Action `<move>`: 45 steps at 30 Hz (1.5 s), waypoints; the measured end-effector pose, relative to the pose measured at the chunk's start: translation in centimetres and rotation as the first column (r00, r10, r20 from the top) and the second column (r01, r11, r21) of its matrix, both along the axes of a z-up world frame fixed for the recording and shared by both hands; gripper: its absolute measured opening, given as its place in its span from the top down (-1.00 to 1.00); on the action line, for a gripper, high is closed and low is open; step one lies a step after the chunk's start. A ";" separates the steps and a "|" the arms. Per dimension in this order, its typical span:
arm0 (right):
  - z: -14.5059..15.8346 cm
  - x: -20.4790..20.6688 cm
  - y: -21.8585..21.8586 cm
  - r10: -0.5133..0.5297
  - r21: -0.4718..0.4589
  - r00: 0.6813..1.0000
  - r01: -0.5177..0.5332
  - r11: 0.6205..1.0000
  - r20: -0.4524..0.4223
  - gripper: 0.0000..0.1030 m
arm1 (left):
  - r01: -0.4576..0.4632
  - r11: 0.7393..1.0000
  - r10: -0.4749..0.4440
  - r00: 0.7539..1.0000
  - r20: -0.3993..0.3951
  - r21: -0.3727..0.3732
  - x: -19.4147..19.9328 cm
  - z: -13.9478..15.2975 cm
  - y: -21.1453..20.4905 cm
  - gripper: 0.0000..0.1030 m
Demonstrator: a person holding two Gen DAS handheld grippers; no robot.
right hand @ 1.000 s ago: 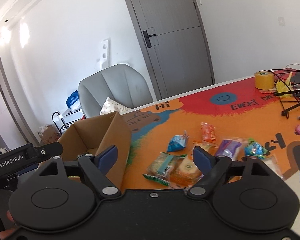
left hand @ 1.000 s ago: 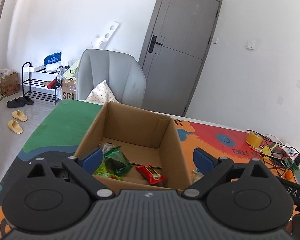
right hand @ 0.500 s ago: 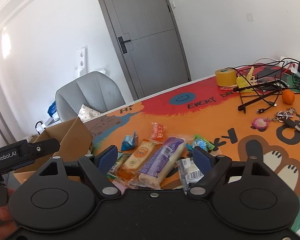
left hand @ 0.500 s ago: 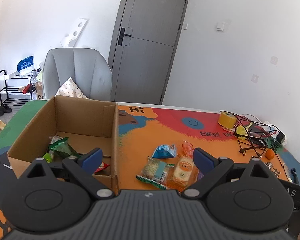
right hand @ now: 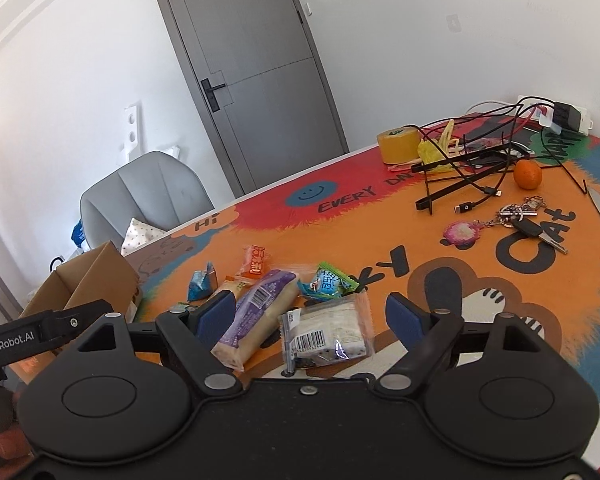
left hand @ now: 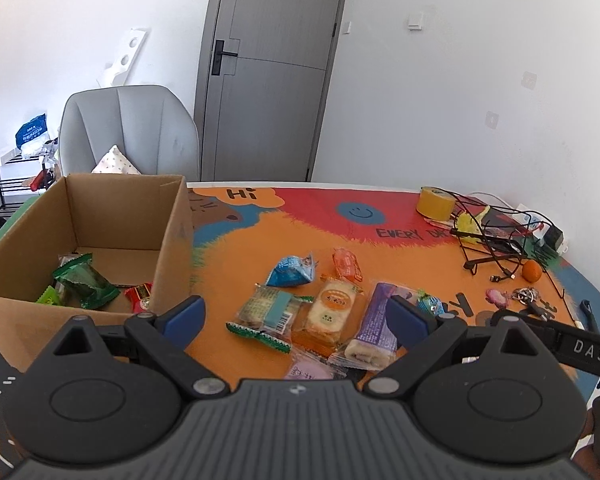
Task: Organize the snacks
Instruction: 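Grasp the purple-printed bread pack with left gripper while right grasps clear bread pack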
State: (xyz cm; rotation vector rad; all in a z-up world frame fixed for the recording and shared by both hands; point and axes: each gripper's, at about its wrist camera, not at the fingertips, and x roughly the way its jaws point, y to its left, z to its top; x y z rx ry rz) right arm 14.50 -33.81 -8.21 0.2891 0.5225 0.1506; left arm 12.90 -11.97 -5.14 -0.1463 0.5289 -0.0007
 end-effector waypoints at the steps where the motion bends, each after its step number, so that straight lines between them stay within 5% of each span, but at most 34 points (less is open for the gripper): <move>1: -0.3 0.1 -0.1 -0.008 0.006 1.000 0.008 1.000 -0.004 -0.60 | 0.010 1.000 -0.010 1.000 -0.006 0.007 0.0 -0.2 -0.3 -0.86; 18: -3.2 1.9 0.6 -0.025 -0.003 0.999 0.025 1.000 -0.043 -0.60 | 0.023 0.999 -0.017 0.989 -0.148 0.037 2.6 -5.3 -2.1 -0.63; 31: -3.9 2.7 1.2 -0.015 -0.018 0.998 0.014 1.000 -0.067 -0.60 | -0.001 0.999 -0.007 0.977 -0.212 -0.036 3.4 -6.5 -0.8 0.33; 45: -4.5 4.3 2.2 0.005 -0.047 0.997 -0.009 0.999 -0.083 -0.60 | -0.018 0.999 0.014 0.991 -0.134 -0.035 2.6 -3.5 0.2 0.35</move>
